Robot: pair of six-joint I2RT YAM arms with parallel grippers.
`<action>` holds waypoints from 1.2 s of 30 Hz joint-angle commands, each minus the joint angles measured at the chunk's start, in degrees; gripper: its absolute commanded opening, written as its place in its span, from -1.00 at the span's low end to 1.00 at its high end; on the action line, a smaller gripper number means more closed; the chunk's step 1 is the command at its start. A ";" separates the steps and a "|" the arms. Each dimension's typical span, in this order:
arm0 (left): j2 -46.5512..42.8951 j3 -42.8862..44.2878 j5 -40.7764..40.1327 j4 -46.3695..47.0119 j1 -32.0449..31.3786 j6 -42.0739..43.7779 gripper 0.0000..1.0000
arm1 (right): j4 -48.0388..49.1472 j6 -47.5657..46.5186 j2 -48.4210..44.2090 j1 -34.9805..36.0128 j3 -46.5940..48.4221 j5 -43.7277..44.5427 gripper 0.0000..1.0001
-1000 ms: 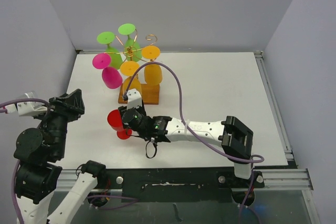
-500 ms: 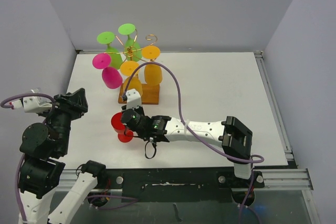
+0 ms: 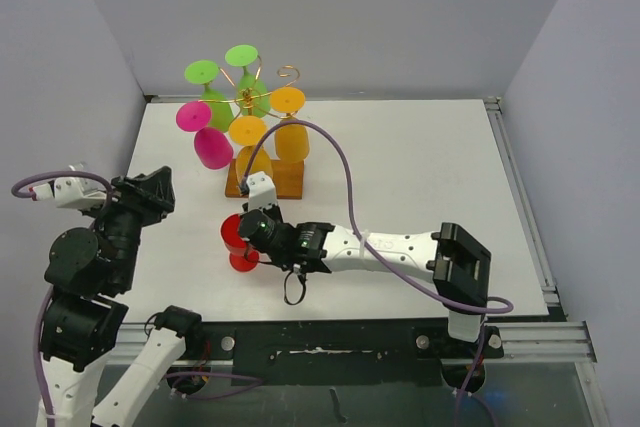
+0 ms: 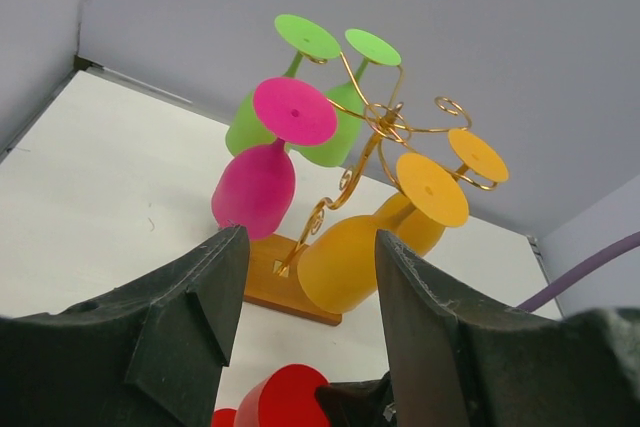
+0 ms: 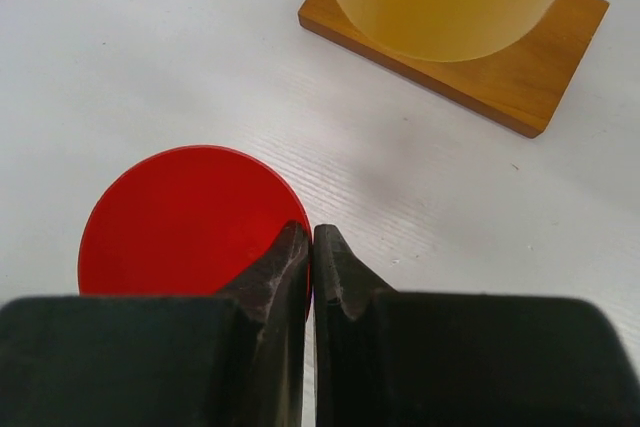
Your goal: Place the wine glass upside down on the wine glass rack
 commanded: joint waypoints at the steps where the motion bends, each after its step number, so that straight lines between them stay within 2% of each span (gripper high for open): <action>1: 1.55 -0.90 7.51 4.93 -0.22 -0.77 0.02 | 8.11 -3.62 -10.40 0.17 -6.06 1.97 -1.00; 4: 2.63 -2.10 16.35 8.07 -0.24 -2.11 0.02 | 15.37 -7.03 -16.82 -0.81 -13.47 1.55 -1.00; 7: 3.67 -3.17 20.71 9.86 -0.22 -5.76 0.03 | 21.47 -8.77 -23.55 -2.18 -20.45 0.62 -1.00; 12: 4.22 -7.49 25.57 12.08 -0.25 -19.02 0.04 | 28.73 -11.26 -30.94 -2.96 -28.50 -0.40 -1.00; 17: 1.59 -15.62 24.43 10.81 -0.22 -33.69 0.04 | 36.66 -12.69 -34.86 -3.08 -32.52 -2.96 -1.00; 26: -4.36 -24.65 19.39 6.49 -0.22 -54.83 0.05 | 45.59 -16.11 -32.36 -3.06 -29.05 -8.26 -1.00; 36: -8.05 -27.34 17.73 6.20 -0.22 -66.97 0.14 | 56.88 -14.99 -29.73 -2.97 -30.48 -13.27 -1.00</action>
